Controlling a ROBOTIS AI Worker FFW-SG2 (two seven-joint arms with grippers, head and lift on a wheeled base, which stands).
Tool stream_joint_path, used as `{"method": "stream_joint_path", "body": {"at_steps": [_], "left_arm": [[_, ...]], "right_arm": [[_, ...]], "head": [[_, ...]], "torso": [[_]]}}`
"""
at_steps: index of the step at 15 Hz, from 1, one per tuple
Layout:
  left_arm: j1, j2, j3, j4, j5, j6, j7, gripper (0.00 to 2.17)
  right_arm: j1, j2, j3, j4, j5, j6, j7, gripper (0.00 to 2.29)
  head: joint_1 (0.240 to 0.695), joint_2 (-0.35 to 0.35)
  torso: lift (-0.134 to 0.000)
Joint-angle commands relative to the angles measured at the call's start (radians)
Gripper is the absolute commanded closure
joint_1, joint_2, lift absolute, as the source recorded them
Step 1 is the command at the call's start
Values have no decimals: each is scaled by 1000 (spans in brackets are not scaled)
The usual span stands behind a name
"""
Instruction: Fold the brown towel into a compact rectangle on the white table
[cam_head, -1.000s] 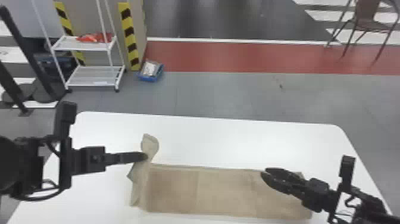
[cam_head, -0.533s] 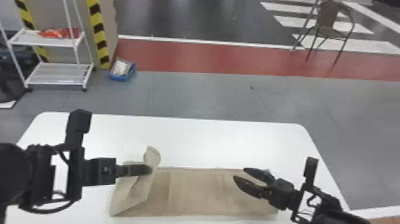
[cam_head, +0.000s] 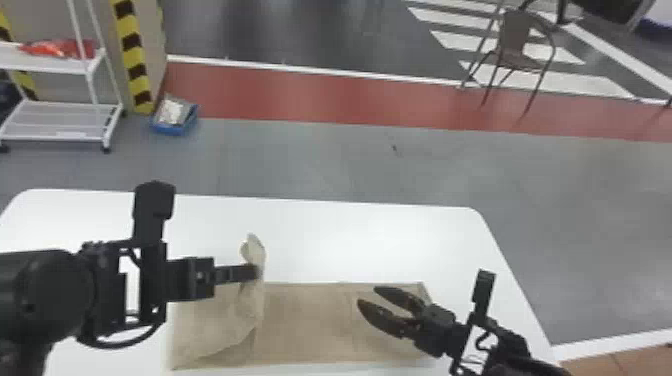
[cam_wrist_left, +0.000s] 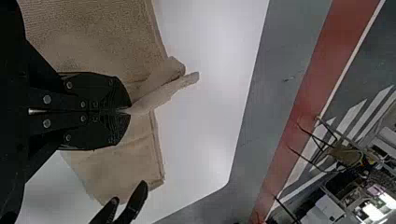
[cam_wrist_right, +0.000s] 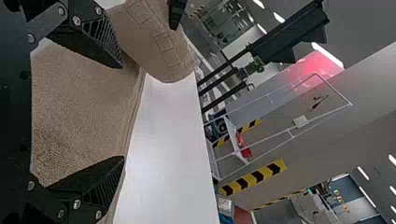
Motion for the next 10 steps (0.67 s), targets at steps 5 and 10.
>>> {"method": "stream_joint_path", "body": {"at_steps": [5,10], "left_arm": [[34,-5,-39,-7,25,6,3,1484],[37,-5,-75,35,49,-101,29,1480]], "right_arm": [[-1,2,4,10,0,7,-15,215],[-6,16,24,26,-31,65,-15,211]], "head": [[695,-258],[695,-271]], "torso": [[0],[0]]}}
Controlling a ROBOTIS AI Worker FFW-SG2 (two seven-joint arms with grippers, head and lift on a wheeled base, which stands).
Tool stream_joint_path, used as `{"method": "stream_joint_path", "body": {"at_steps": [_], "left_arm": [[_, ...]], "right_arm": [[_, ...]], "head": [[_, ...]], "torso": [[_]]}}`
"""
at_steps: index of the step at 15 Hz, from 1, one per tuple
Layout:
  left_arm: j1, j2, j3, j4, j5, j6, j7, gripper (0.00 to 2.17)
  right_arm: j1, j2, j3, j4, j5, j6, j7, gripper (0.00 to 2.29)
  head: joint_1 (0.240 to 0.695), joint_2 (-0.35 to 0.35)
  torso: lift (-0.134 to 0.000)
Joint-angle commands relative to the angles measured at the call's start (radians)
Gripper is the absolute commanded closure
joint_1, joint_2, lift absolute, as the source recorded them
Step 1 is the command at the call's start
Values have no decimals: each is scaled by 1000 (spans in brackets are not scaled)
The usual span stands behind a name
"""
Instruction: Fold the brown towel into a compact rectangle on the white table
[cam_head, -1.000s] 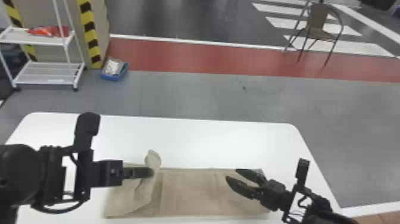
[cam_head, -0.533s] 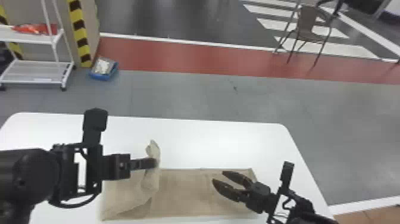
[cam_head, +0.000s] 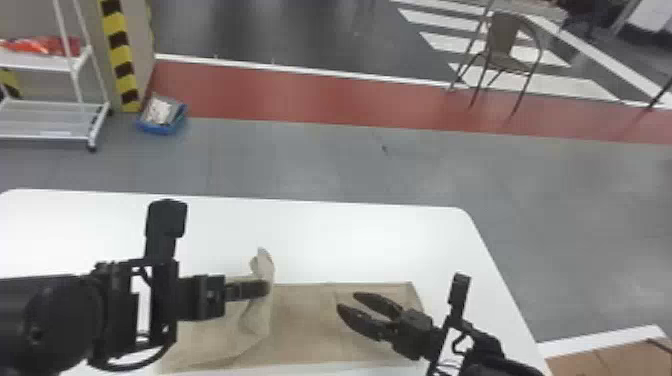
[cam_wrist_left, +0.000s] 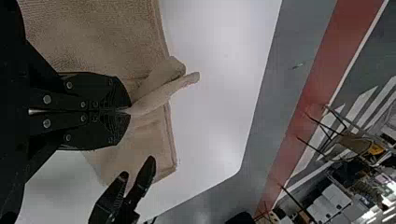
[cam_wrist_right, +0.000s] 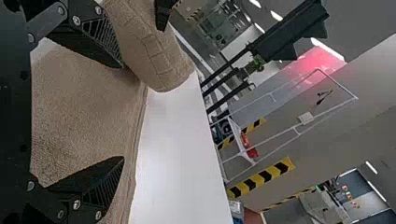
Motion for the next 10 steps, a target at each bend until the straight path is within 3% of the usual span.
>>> {"method": "stream_joint_path", "body": {"at_steps": [1,3,6,10], "left_arm": [[-3,-4,-10,33,11,-66,0,1480],[-8,-4,-30,53,6,-69,-2,1345],[-8,-4,-33,52,11,8,-43,49],[-2,-4,3,46,67,60,-74,9]], "right_arm": [[4,3,7,-5,-16,23,3,211],[7,3,7,-19,-17,48,3,211],[13,3,-3,-45,-45,149,3,211],[12,3,41,-51,-34,232,-67,211]], "head": [[695,-269],[695,-266],[695,-276],[695,-303]], "torso": [[0],[0],[0],[0]]}}
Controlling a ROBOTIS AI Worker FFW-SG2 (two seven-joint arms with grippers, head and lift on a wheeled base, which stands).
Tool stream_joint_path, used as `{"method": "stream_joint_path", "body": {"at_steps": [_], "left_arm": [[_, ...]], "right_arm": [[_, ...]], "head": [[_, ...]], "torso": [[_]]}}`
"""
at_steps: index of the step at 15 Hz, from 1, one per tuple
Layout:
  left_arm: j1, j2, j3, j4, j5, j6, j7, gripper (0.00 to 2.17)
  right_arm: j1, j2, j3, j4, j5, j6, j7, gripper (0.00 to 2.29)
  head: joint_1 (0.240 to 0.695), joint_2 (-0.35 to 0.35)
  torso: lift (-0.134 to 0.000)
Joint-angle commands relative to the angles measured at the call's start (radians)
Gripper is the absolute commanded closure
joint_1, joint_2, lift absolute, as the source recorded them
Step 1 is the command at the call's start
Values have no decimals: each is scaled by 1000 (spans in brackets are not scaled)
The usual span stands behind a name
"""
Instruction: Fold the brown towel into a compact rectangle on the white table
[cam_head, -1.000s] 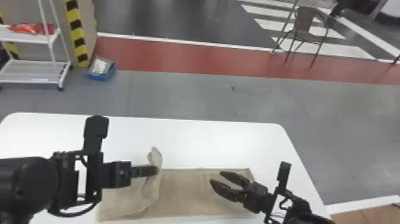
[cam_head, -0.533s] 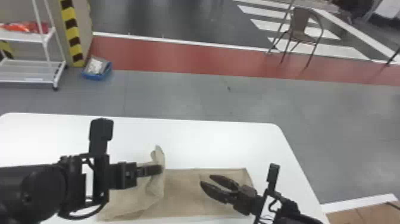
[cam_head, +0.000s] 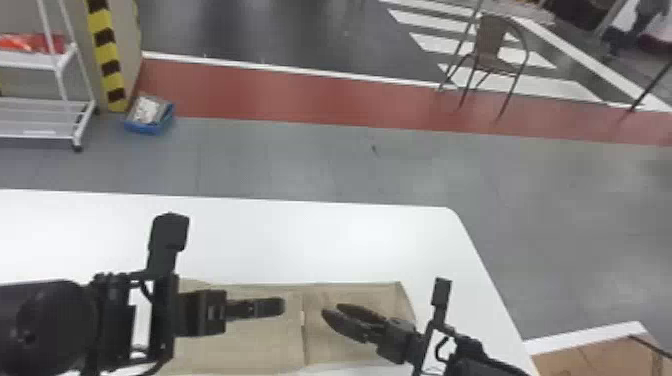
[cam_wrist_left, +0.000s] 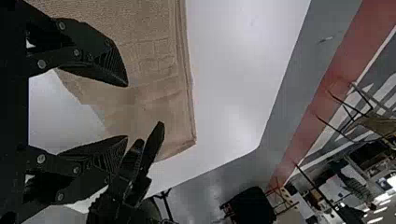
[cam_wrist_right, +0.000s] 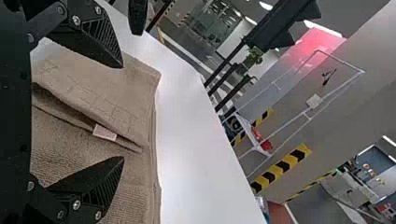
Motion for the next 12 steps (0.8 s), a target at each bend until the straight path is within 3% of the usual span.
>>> {"method": "stream_joint_path", "body": {"at_steps": [1,4,6,12], "left_arm": [[16,-4,40,-15,14,18,-12,22],[59,0,135,-71,25,33,-52,22],[79,48,161,-88,25,33,-65,22],[140,104,292,-87,22,27,-161,22]], "right_arm": [[-1,1,26,-3,13,44,-32,211],[25,1,42,-56,17,123,-72,211],[59,1,78,-132,17,191,-129,215],[189,1,253,-355,-4,172,-405,319]], "head": [[695,-303],[695,-277],[695,-261],[695,-152]], "torso": [[0],[0],[0],[0]]}}
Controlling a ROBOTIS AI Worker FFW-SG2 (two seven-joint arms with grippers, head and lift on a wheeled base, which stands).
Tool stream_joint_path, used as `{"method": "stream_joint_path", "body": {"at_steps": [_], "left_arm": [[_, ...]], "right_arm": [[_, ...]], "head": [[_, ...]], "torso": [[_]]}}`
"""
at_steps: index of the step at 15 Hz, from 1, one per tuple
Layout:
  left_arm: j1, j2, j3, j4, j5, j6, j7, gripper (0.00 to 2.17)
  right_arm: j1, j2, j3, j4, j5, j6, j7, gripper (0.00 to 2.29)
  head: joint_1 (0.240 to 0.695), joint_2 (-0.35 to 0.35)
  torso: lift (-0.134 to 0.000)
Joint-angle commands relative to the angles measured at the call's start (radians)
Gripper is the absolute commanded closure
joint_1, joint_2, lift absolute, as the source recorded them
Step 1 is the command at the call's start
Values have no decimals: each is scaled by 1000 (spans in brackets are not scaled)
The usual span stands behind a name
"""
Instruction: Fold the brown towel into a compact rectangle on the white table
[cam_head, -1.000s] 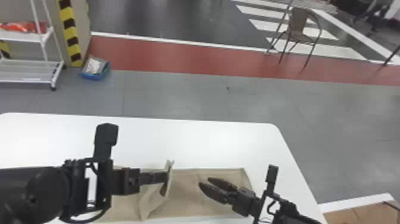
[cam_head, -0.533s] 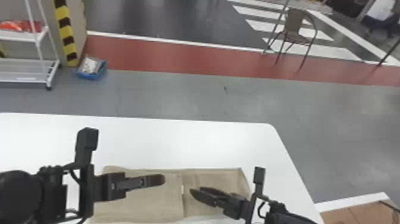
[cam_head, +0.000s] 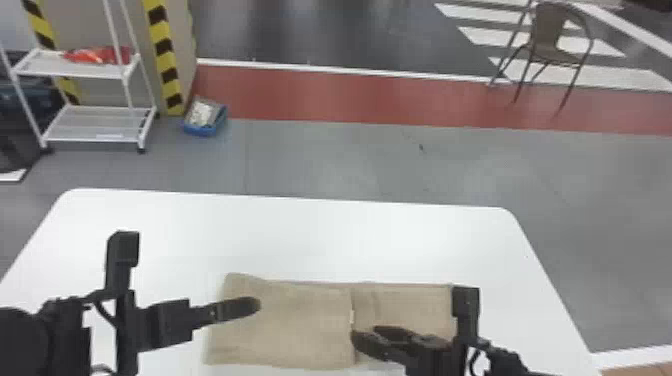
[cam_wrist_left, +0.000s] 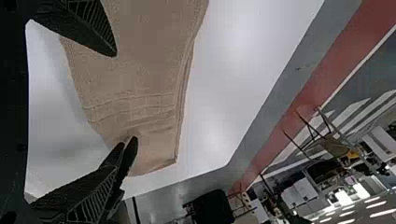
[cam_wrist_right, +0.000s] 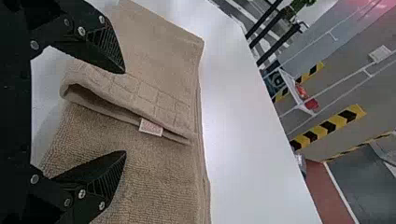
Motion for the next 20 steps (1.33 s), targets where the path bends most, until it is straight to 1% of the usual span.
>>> {"method": "stream_joint_path", "body": {"at_steps": [1,3,5,7,9,13,17,19,20], "left_arm": [[21,15,38,4,1,-15,-10,22],[40,22,53,7,1,-40,-24,22],[50,22,64,11,1,-49,-33,22],[60,22,72,7,3,-55,-41,22],[63,22,78,6,6,-52,-48,22],[67,22,76,6,9,-52,-48,22],[75,22,76,4,12,-55,-51,22],[77,22,81,4,12,-58,-53,22],[77,22,82,4,12,-58,-53,22]], "right_arm": [[30,1,77,-50,-3,-23,-78,319],[20,1,134,-53,12,-35,-159,343],[1,1,156,-42,17,-4,-182,407],[-1,1,162,-34,17,5,-217,407],[-3,1,160,-31,12,8,-242,407],[-6,1,149,-20,1,-1,-265,407],[-55,1,146,49,6,11,-266,407],[-68,1,149,62,1,20,-265,660],[-70,1,151,61,-2,23,-262,731]], "head": [[695,-111],[695,-67],[695,-36],[695,-10],[695,0],[695,-9],[695,-15],[695,-17],[695,-16]], "torso": [[0],[0],[0],[0],[0],[0],[0],[0],[0]]}}
